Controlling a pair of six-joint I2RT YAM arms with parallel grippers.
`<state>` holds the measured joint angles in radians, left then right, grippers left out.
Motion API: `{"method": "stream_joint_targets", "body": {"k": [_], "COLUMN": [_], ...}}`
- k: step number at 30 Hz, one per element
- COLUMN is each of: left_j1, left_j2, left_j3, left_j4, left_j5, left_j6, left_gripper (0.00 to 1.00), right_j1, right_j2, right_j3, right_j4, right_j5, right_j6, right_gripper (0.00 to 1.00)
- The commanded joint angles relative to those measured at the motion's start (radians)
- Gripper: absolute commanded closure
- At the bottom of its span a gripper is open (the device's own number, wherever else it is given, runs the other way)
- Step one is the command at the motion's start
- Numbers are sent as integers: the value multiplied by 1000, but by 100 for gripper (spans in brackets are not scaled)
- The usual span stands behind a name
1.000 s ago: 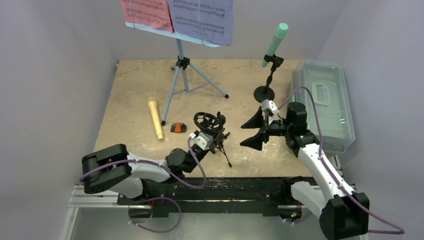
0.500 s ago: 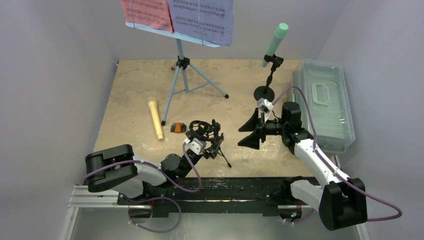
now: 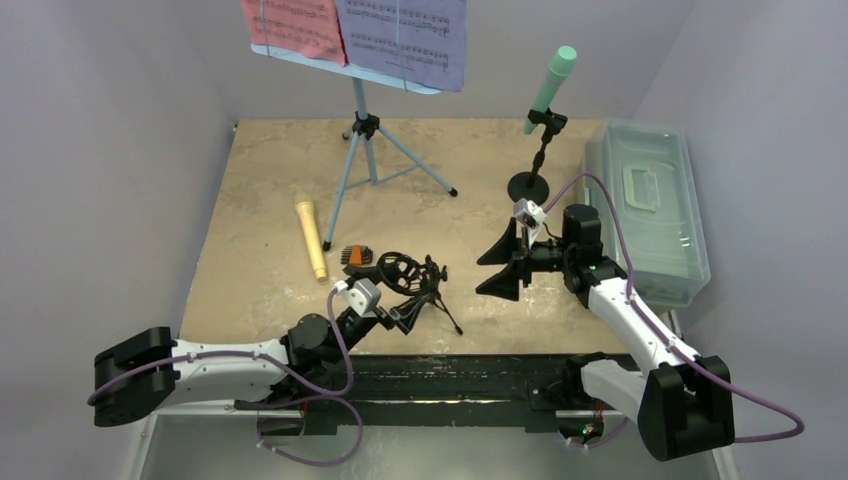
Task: Pack up the instrument practice props
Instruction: Unscrew the knob on the microphone stand.
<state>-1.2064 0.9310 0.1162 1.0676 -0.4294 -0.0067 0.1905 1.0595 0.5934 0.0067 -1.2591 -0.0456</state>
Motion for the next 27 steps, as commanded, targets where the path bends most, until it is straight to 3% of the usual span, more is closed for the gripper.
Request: {"method": "stream_joint_targets", "body": {"k": [1, 5, 13, 24, 27], "left_j1": [5, 10, 58, 112, 117], "left_j2": [-6, 120, 413, 601, 653], "left_j3": [-15, -36, 0, 49, 65], "left_j4": [-89, 17, 373, 628, 691], "left_j5": [61, 68, 112, 272, 300], "left_j6": [-1, 2, 154, 150, 135], "left_gripper": [7, 10, 23, 33, 43], "right_j1": [5, 4, 5, 5, 5], "right_j2": [-9, -7, -5, 0, 2], "right_j3": [32, 32, 34, 38, 37], "right_j4": [-34, -40, -50, -57, -60], "right_j5": [-17, -23, -35, -45, -43], "right_j6": [-46, -54, -65, -72, -75], "right_gripper": [15, 14, 14, 14, 14]}}
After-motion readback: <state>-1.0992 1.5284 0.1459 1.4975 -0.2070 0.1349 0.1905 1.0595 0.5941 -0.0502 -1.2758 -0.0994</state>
